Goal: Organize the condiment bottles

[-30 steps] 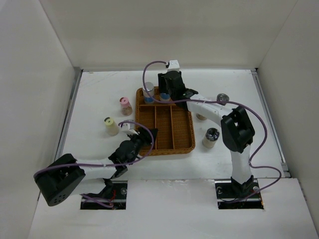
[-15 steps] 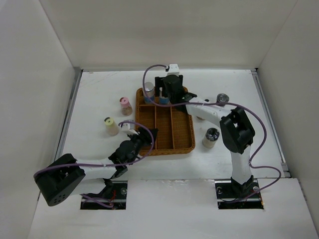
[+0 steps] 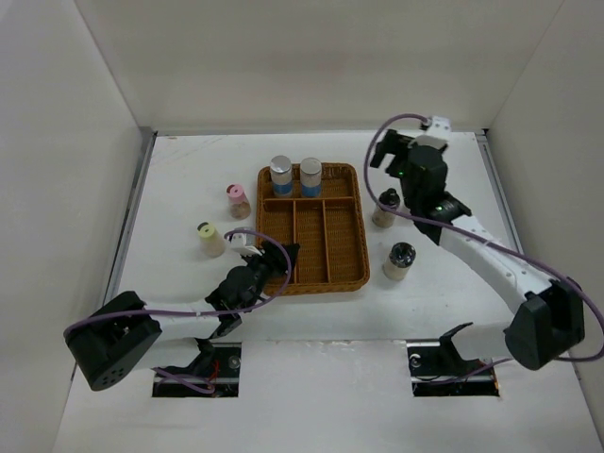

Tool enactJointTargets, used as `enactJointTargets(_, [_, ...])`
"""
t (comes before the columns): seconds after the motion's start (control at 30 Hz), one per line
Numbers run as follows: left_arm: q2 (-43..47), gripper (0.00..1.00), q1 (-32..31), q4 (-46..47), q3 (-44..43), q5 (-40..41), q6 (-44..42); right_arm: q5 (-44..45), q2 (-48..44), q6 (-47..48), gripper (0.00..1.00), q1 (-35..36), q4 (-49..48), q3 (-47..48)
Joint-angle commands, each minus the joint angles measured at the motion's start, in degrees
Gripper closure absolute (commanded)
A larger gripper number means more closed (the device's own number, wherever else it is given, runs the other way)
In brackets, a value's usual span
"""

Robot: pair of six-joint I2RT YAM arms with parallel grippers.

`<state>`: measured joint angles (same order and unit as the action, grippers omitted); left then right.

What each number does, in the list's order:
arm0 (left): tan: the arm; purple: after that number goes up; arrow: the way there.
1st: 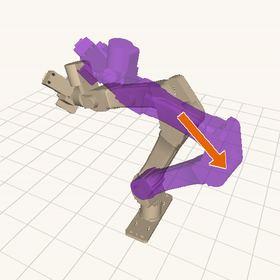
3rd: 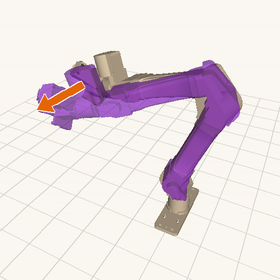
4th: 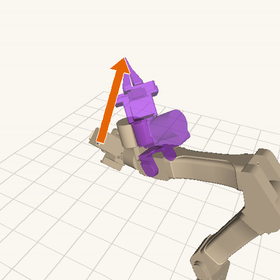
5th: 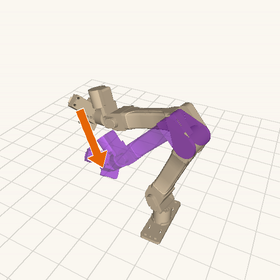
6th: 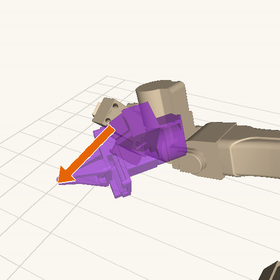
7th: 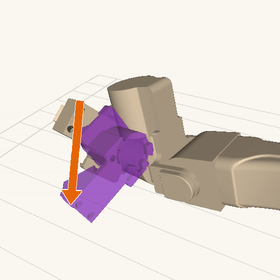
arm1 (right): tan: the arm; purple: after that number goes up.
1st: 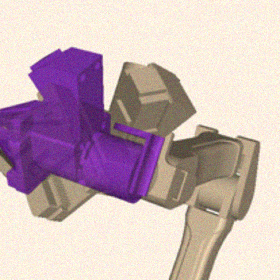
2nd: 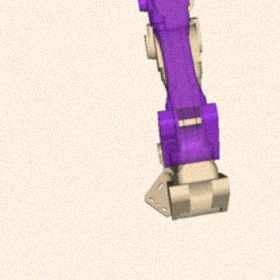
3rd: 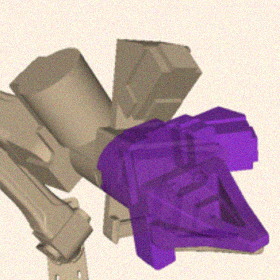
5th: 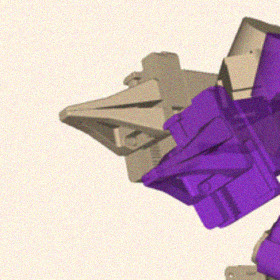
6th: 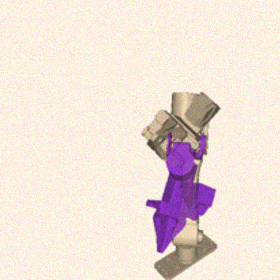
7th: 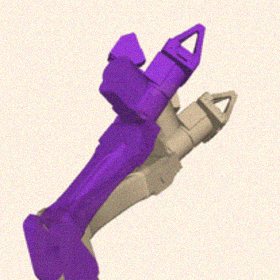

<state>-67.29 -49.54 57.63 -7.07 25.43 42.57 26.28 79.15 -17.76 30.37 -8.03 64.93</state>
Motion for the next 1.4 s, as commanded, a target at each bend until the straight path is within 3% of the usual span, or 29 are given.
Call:
enactJointTargets(0.0, [0.31,0.54,-0.25,2.93,-0.49,-0.03,-0.47,4.38,-3.12,-2.02,0.02,-6.93,0.81,-7.08])
enactJointTargets(0.2, [-0.39,0.53,0.1,2.93,-0.75,-0.64,-0.29,11.16,-1.56,-0.53,0.0,-12.92,5.75,-10.08])
enactJointTargets(0.63, [-0.39,0.52,0.01,2.84,-0.75,-1.08,-0.29,6.24,8.91,-2.8,0.0,-16.7,6.63,-7.27])
enactJointTargets(0.67, [-0.22,0.52,0.01,2.84,-0.75,-0.91,-0.38,6.06,9.09,-2.98,0.02,-16.97,6.37,-7.36])
enactJointTargets(0.87, [-0.57,0.52,0.01,2.93,-0.93,-1.17,-0.2,6.94,6.73,-1.32,0.35,-17.32,1.63,-8.06])
enactJointTargets(1.13, [-0.65,0.52,0.01,3.02,-0.84,-1.0,-0.2,8.7,0.48,5.8,0.44,-16.62,-3.04,-4.2])
enactJointTargets(1.37, [-1.0,0.52,0.1,3.02,-0.93,-1.09,0.06,7.12,2.57,8.44,0.43,-8.63,-3.22,4.32])
